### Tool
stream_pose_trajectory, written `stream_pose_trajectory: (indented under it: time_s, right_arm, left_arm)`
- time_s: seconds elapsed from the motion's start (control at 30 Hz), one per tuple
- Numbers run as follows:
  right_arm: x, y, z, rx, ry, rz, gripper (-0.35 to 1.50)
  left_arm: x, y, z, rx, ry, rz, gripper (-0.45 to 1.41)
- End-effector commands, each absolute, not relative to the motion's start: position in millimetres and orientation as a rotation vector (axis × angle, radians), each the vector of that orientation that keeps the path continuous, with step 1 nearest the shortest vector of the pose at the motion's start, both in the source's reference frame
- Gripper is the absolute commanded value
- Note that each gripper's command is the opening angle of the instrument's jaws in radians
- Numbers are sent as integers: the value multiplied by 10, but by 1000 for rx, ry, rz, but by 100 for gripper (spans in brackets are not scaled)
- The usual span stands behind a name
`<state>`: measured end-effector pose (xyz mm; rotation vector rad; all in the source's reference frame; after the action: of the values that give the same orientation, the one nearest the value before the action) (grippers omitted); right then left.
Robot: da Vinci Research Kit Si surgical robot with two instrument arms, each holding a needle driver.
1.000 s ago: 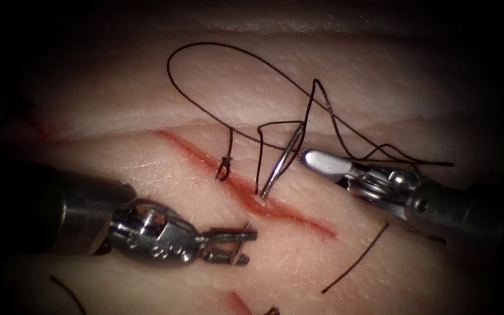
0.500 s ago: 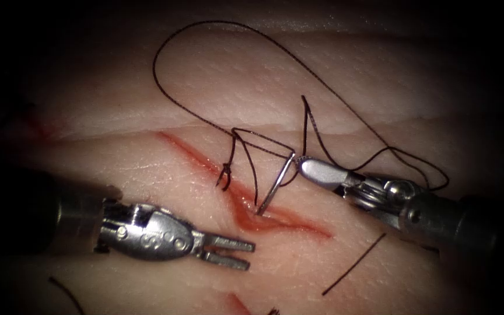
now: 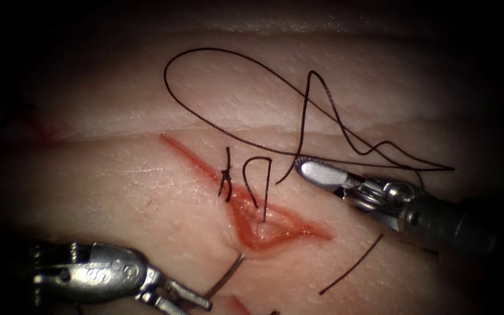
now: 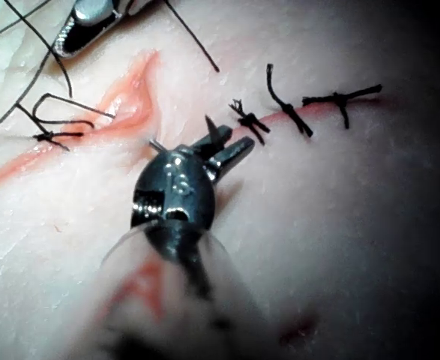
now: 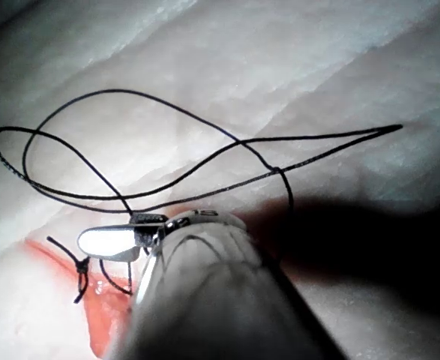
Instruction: Wound Closure
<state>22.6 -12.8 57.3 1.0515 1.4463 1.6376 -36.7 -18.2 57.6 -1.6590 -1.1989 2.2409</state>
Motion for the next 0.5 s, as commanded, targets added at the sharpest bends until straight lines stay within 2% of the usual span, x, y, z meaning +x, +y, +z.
stream_pose_trajectory:
  time_s: [0.03,0.3,0.5]
  right_arm:
    - [233,-124,576,1053,1450,1634,128]
    - [228,-126,574,1058,1447,1631,128]
    - [217,-138,563,1055,1398,1529,126]
  left_arm:
    - [-372,-183,576,-1645,-1212,2226,-45]
    - [-364,-193,542,-1619,-1249,2192,-45]
    - [-343,-192,515,-1752,-1001,2263,-45]
